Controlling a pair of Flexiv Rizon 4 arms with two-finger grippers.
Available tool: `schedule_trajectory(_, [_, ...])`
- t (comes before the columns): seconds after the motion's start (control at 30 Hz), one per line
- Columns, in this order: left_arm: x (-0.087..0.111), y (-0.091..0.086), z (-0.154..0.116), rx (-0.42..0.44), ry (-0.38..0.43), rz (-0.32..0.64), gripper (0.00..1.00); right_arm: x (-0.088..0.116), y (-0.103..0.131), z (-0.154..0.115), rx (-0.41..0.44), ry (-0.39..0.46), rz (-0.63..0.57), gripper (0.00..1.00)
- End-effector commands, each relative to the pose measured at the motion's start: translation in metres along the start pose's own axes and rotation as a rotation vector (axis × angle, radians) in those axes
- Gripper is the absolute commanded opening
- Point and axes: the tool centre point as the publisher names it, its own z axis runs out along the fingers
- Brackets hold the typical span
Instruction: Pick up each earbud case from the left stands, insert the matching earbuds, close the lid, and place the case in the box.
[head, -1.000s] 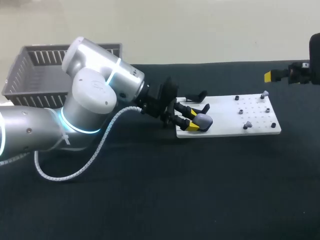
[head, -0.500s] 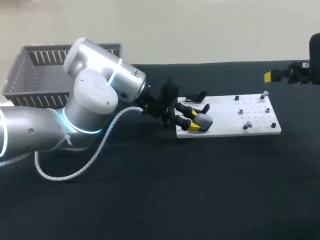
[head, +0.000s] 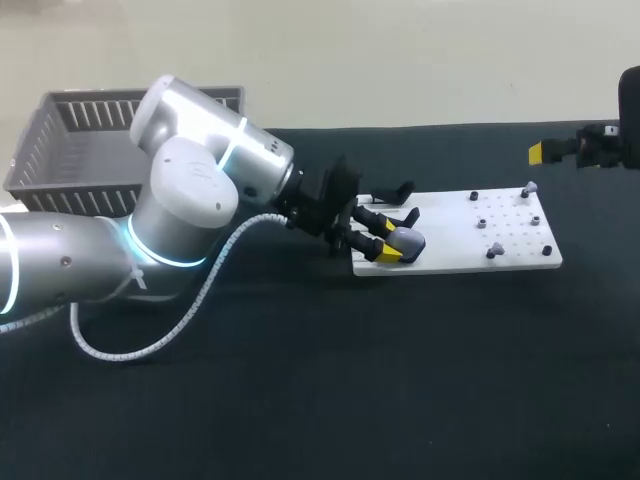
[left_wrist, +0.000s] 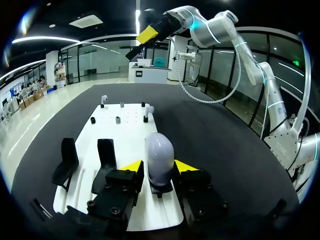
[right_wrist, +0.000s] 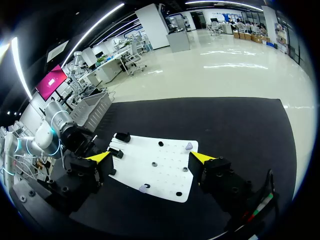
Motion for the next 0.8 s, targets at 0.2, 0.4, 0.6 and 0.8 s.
schedule_trajectory(0.2, [0.0007,0.0021,0.0004,0.007,-0.003,0.005,0.43,0.0001,0.0003,-0.0005,0.001,0.000,0.000,1.00])
schedule_trajectory(0.4, [-0.0008,0.0012,-0.0002,0.007,-0.003,0.009,0.43,0.0001,0.0003,-0.0005,0.001,0.000,0.000,1.00])
schedule_trajectory(0.6, [-0.0028,0.0002,-0.0012,0.006,-0.006,0.015,0.45,0.0001,0.0003,-0.0005,0.001,0.000,0.000,1.00])
schedule_trajectory(0.8, [-0.0027,-0.0001,-0.0010,0.008,-0.004,0.017,0.44,0.0001,0.0003,-0.0005,0.001,0.000,0.000,1.00])
